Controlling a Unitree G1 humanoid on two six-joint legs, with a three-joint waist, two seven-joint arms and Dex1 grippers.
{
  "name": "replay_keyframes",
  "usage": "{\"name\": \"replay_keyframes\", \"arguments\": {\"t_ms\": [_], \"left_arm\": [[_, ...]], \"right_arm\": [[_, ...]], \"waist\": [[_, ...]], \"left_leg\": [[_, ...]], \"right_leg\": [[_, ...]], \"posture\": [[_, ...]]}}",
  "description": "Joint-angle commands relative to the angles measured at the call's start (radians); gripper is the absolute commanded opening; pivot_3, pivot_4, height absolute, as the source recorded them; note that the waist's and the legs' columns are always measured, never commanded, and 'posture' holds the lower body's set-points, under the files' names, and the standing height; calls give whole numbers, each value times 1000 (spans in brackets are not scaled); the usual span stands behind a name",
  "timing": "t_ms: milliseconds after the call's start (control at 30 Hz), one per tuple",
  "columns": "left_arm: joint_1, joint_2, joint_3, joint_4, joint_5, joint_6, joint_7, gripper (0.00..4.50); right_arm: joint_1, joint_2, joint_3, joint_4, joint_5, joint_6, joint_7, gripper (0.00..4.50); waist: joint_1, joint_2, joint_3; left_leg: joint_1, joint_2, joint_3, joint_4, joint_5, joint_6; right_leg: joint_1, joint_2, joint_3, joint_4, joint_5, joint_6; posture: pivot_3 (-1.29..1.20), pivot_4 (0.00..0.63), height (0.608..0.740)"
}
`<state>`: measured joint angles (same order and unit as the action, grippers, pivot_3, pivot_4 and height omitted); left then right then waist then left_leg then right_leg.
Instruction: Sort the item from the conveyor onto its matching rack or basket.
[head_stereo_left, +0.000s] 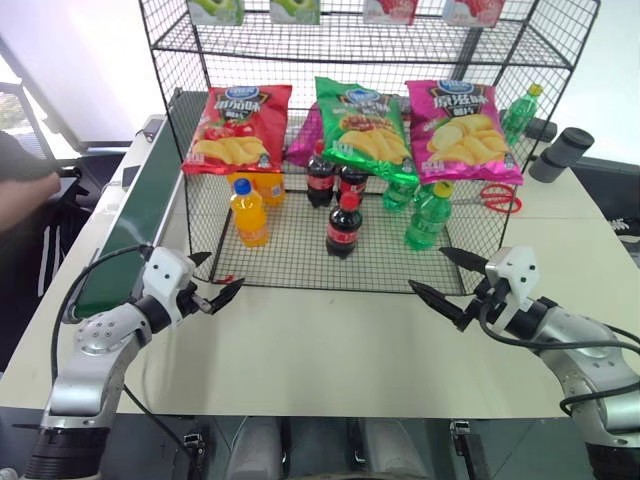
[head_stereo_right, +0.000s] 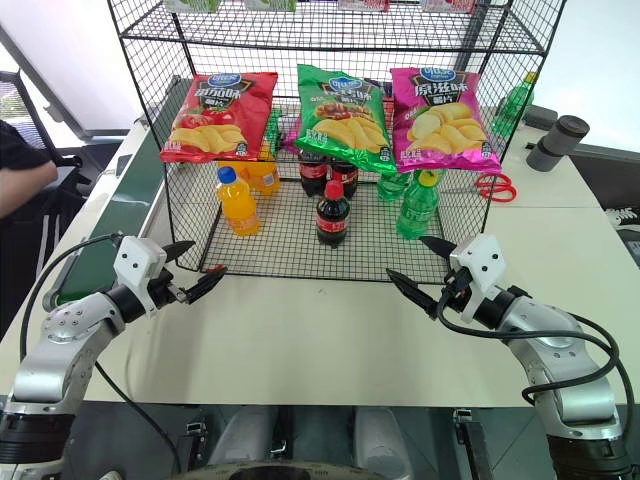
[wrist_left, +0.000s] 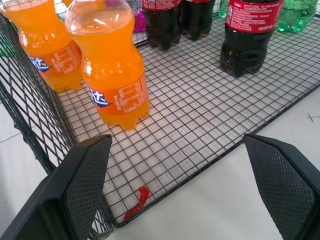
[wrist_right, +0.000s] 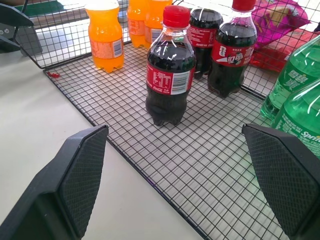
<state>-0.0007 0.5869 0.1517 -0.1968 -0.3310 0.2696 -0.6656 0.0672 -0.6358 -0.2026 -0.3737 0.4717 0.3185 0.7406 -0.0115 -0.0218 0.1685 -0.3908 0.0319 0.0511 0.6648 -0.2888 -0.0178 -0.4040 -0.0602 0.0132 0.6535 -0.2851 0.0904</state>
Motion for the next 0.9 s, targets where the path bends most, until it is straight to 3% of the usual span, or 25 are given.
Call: {"name": "replay_keyframes", "arguments": {"t_ms": [33,900], "left_arm": [[4,-3,23,-35,-5,-2,13,4500],[-13,-19,11,-13,2,-8,25,4500]], "right_arm": [[-16,-3,-4,18,-15,-30,13,4454],[-31,4,2,42,-36,-55,20,4454]], "waist": [[0,0,0],[0,0,0]], "left_leg": [[0,0,0,0,0,0],[0,0,0,0,0,0]], "right_leg": [[0,0,0,0,0,0],[0,0,0,0,0,0]], "posture": [[0,150,740],[0,150,740]]}}
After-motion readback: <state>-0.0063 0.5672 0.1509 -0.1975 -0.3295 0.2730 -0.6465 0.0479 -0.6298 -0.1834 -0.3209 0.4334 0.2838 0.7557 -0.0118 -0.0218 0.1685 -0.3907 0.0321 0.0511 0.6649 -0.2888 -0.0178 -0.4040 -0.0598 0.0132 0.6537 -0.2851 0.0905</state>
